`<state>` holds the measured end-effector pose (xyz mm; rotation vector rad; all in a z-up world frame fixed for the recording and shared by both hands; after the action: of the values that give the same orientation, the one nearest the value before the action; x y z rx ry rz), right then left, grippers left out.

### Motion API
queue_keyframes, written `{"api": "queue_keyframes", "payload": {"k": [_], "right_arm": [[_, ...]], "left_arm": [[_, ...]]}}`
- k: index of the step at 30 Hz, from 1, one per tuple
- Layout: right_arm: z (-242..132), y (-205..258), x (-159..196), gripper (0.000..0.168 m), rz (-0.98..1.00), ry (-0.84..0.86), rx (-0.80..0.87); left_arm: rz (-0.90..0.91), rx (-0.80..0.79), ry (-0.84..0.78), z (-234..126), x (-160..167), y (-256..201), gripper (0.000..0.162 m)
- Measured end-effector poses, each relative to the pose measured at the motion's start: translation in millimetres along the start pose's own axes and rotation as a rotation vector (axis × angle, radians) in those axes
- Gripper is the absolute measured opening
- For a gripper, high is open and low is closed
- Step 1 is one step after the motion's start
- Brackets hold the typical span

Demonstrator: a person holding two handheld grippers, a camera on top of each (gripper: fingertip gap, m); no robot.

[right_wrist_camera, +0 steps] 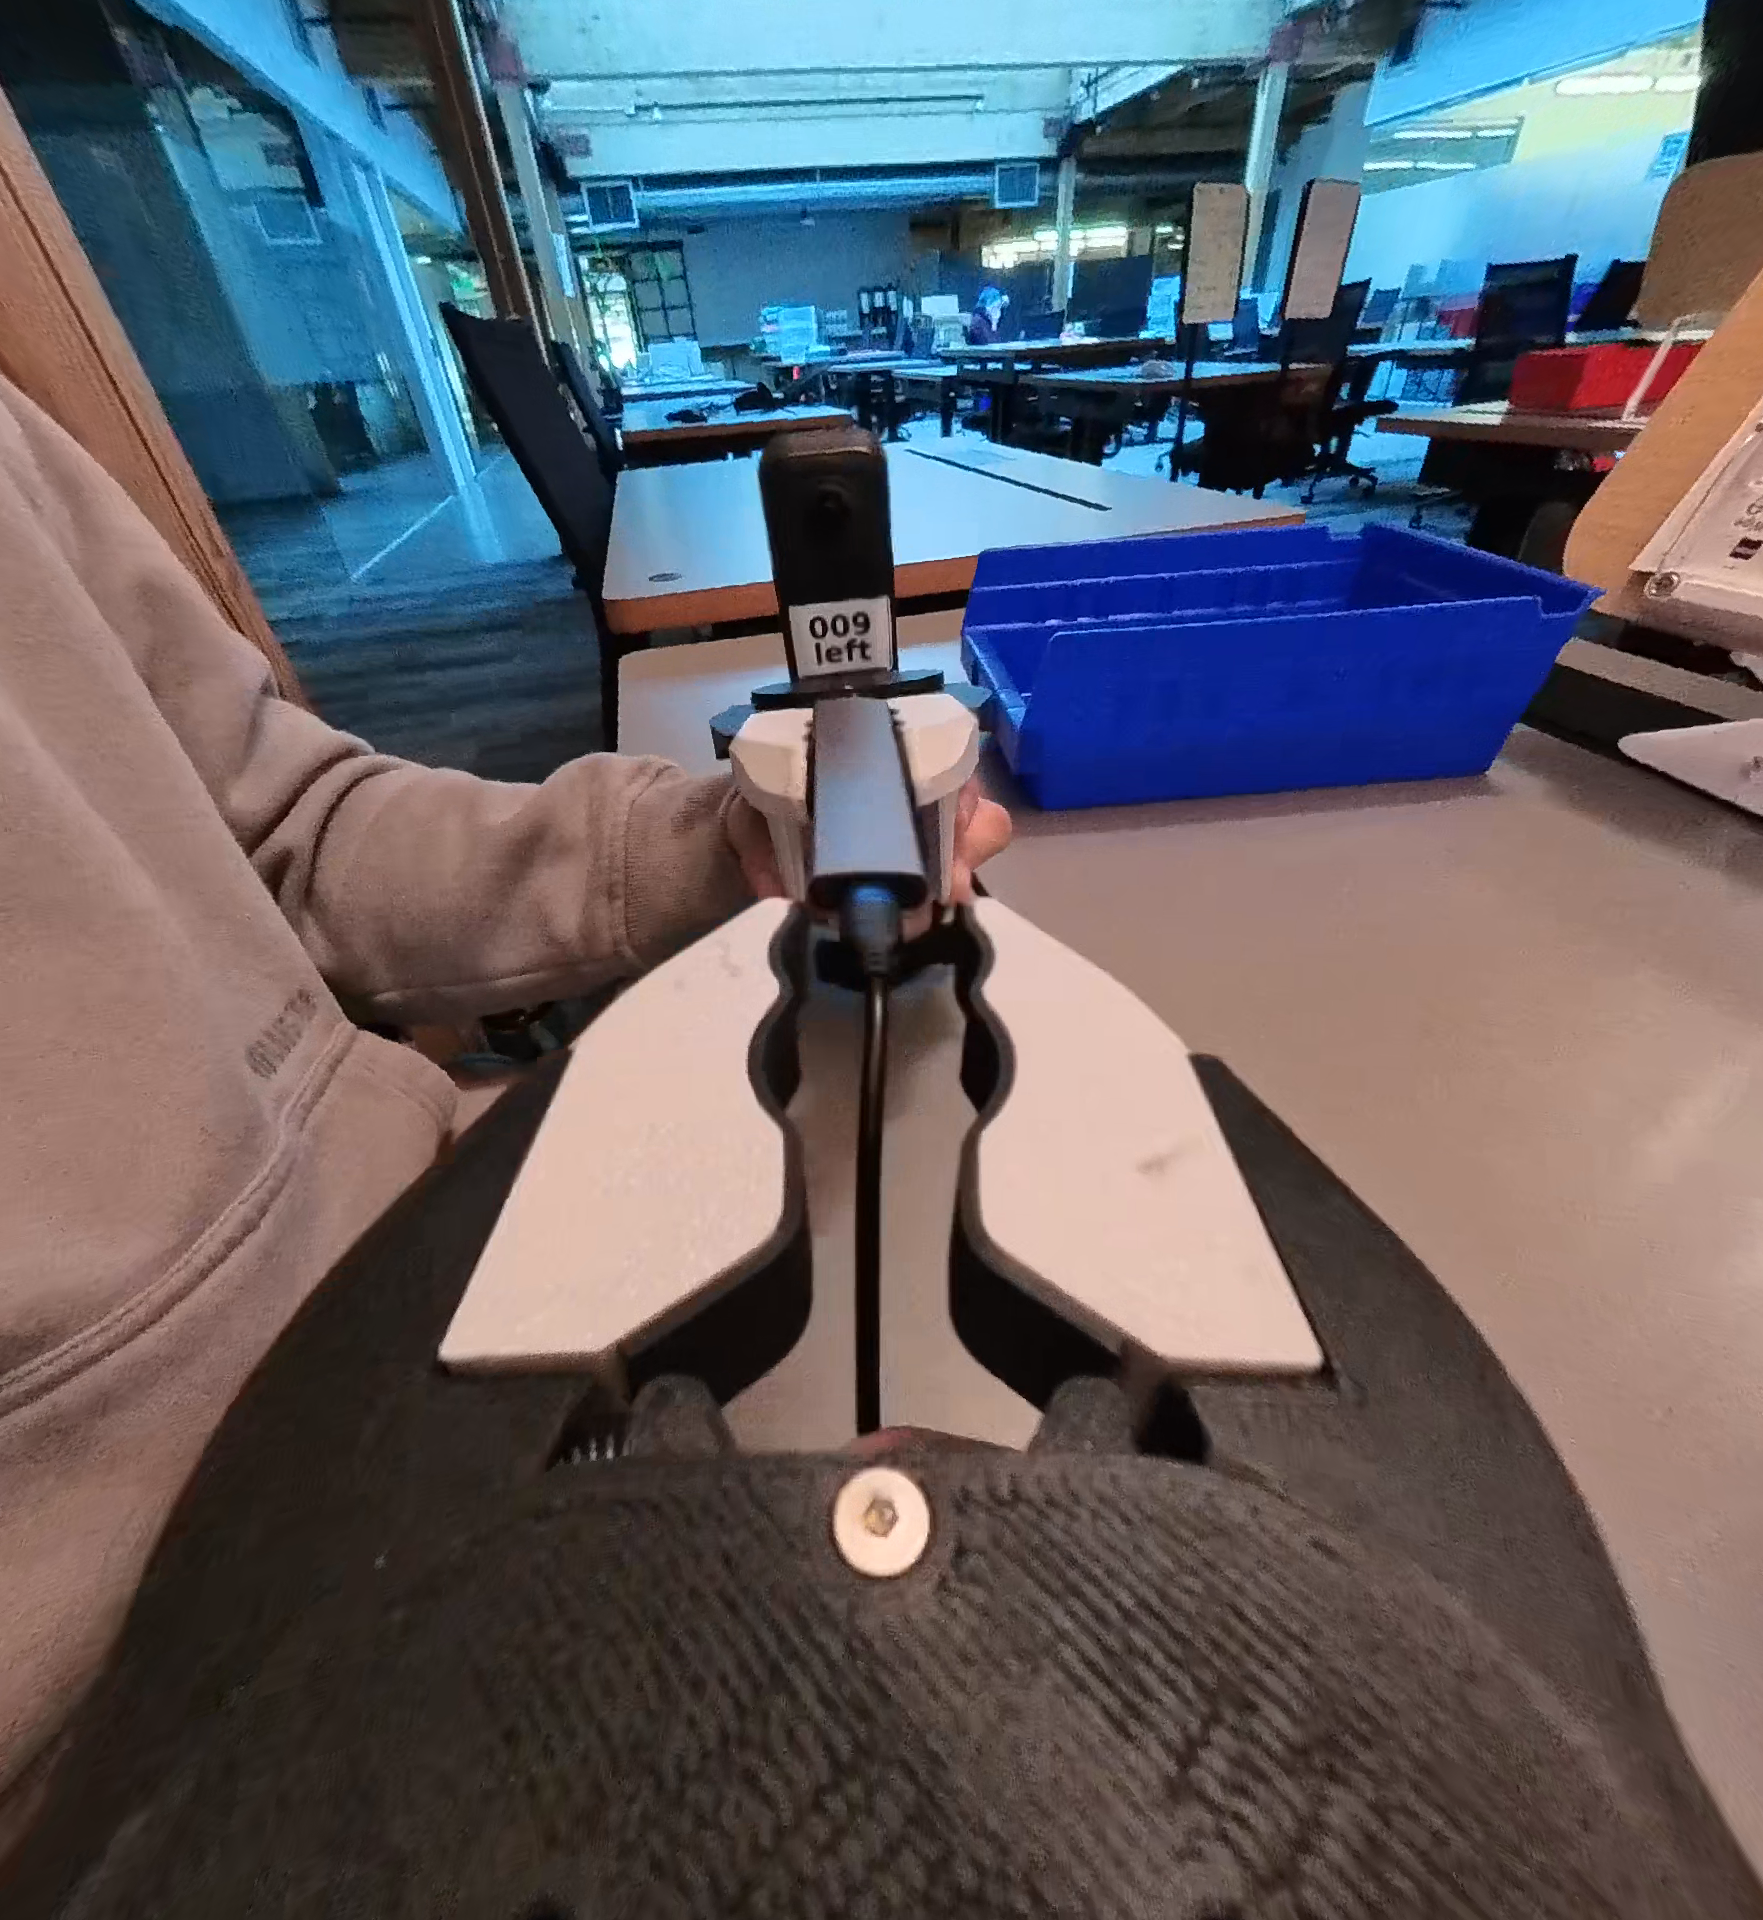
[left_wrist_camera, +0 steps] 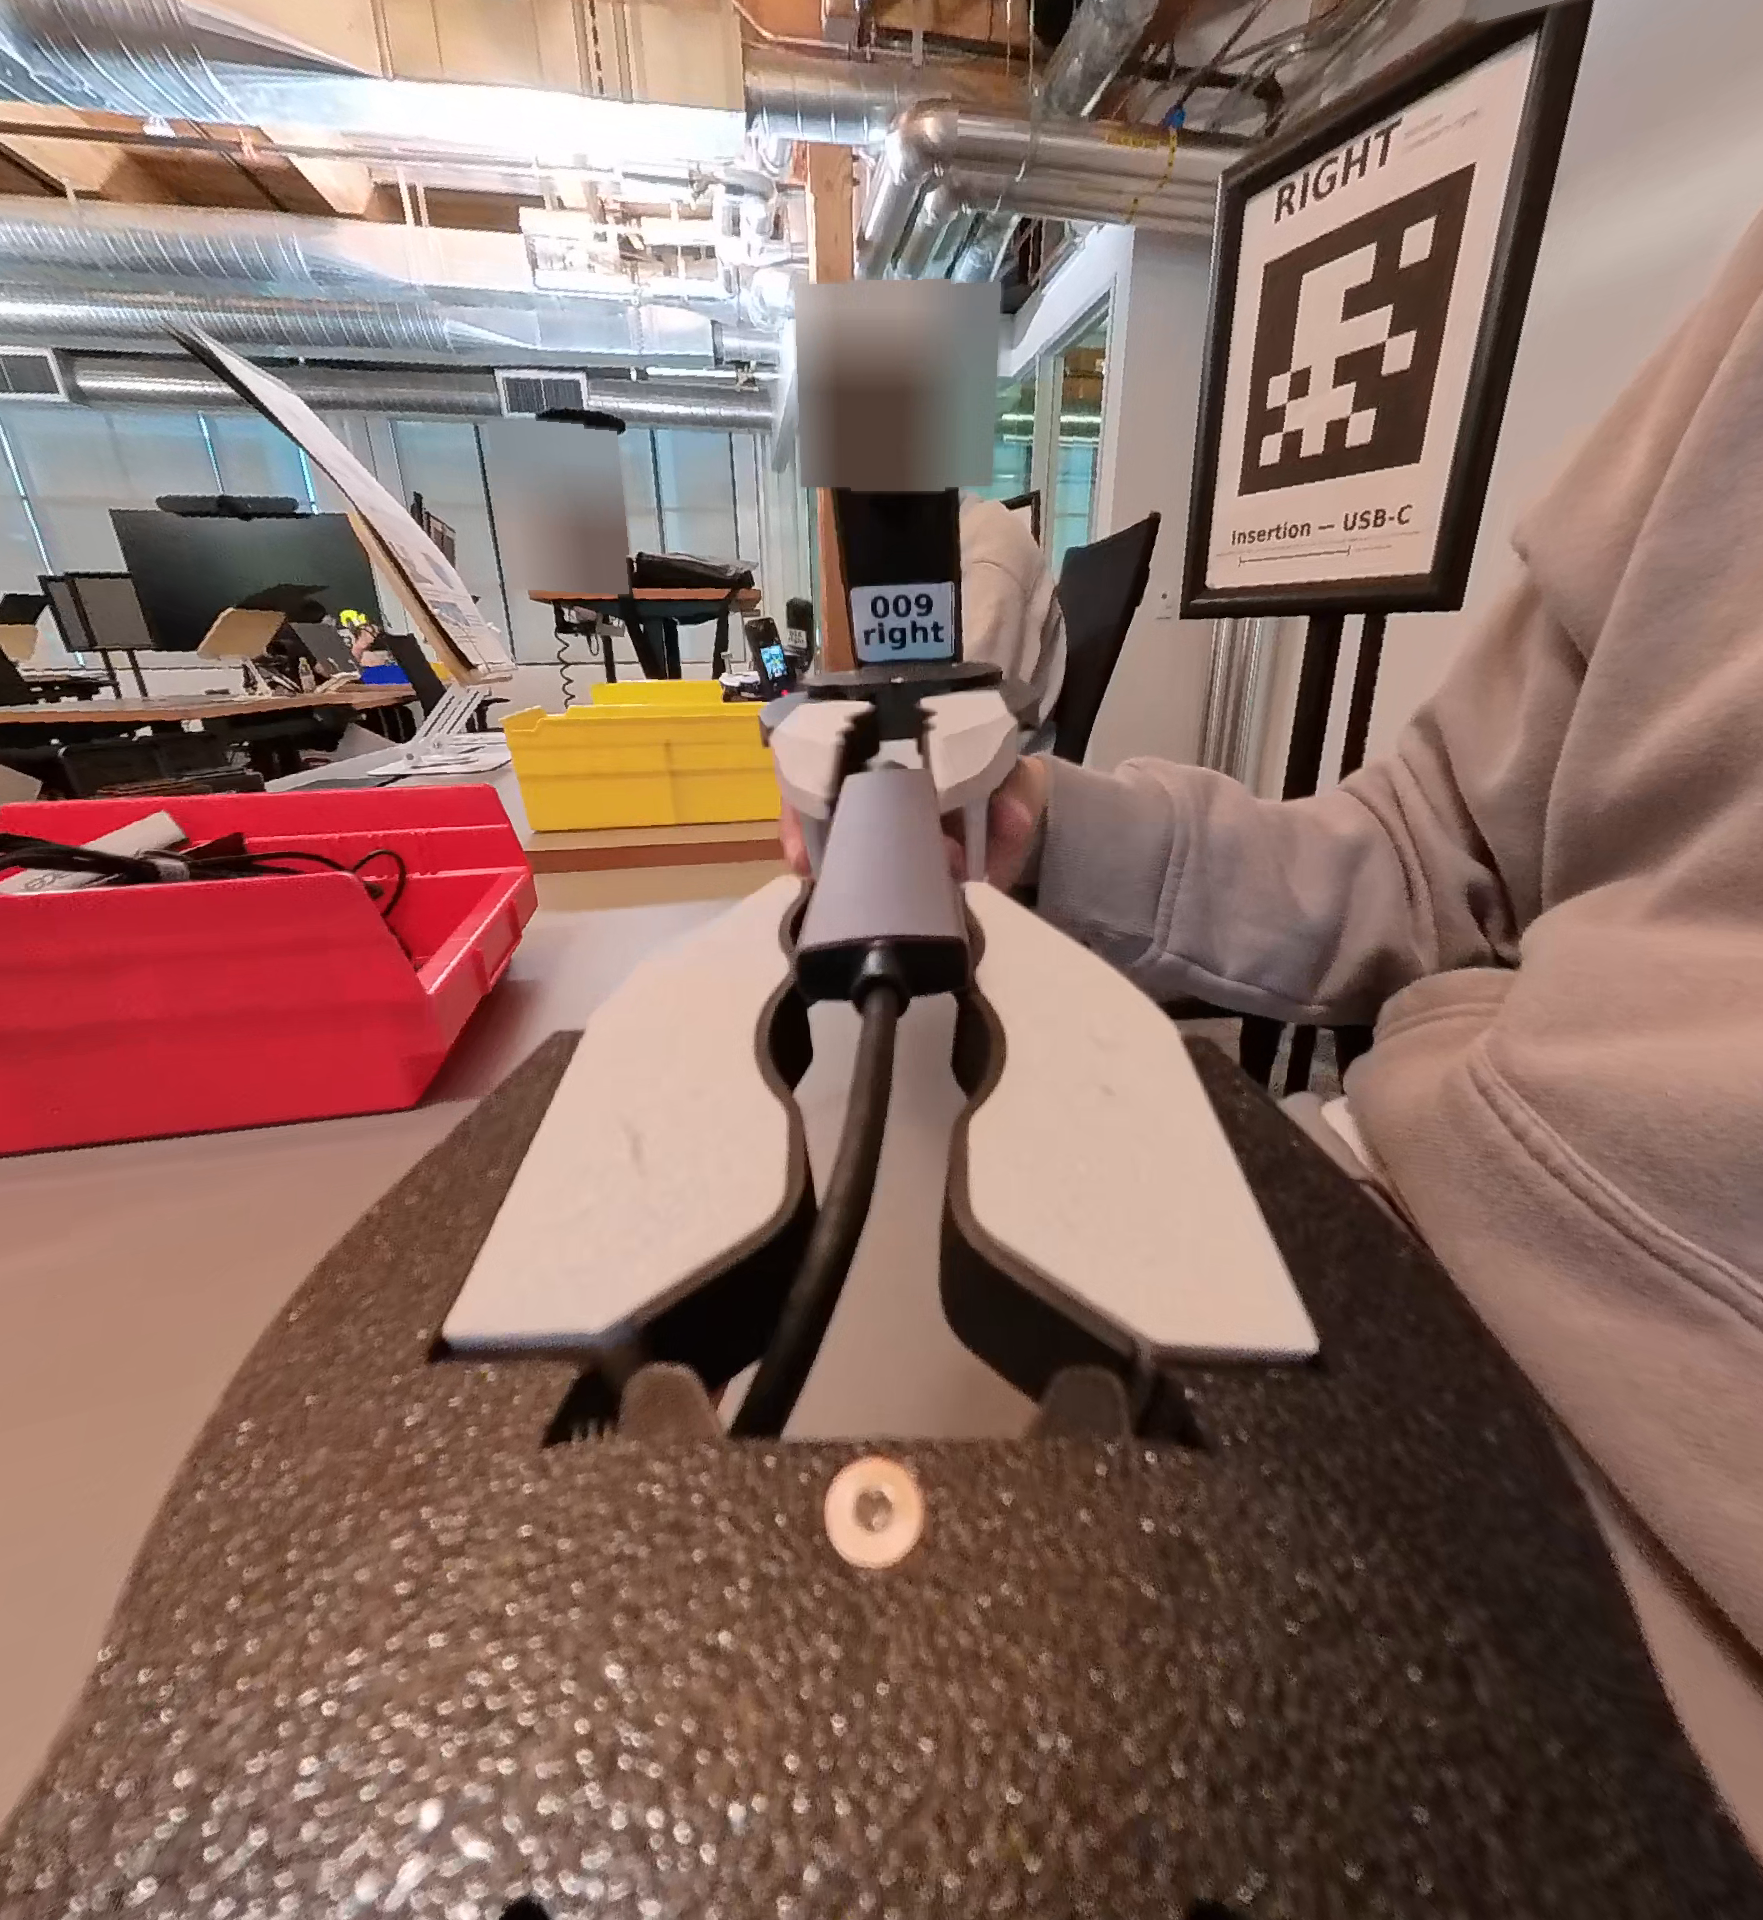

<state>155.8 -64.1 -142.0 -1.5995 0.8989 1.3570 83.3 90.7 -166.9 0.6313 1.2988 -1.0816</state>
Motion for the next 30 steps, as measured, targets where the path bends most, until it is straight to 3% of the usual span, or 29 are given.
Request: {"api": "queue_keyframes", "payload": {"k": [5,18,27,30], "right_arm": [[0.5,-0.2,1.9,0.011,0.016,-0.031,0.000],[8.2,-4.7,-1.3,0.011,0.254,-0.177,0.039],[-2.0,-3.2,-0.8,0.011,0.163,-0.147,0.035],[-4.9,-1.9,0.8,0.011,0.128,-0.138,0.030]], "left_arm": [[0.004,0.003,-0.003,2.5,1.0,-0.4,0.023],[-0.034,-0.009,-0.057,-2.1,-1.8,2.9,0.023],[-0.125,0.013,0.031,7.5,0.3,-1.2,0.025],[-0.164,0.039,0.035,11.4,2.1,-3.3,0.033]]}}
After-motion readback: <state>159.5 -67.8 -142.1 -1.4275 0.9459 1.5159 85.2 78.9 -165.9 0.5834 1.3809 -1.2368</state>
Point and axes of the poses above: each gripper's, where its closed fingertips meet, z out along the fingers, x out of its underside, y = z × x across the jaws, the point moved 6 cm from there along -z, back along the fingers, and after that the axes turned 12 degrees about -z, right-handed, at the moved point
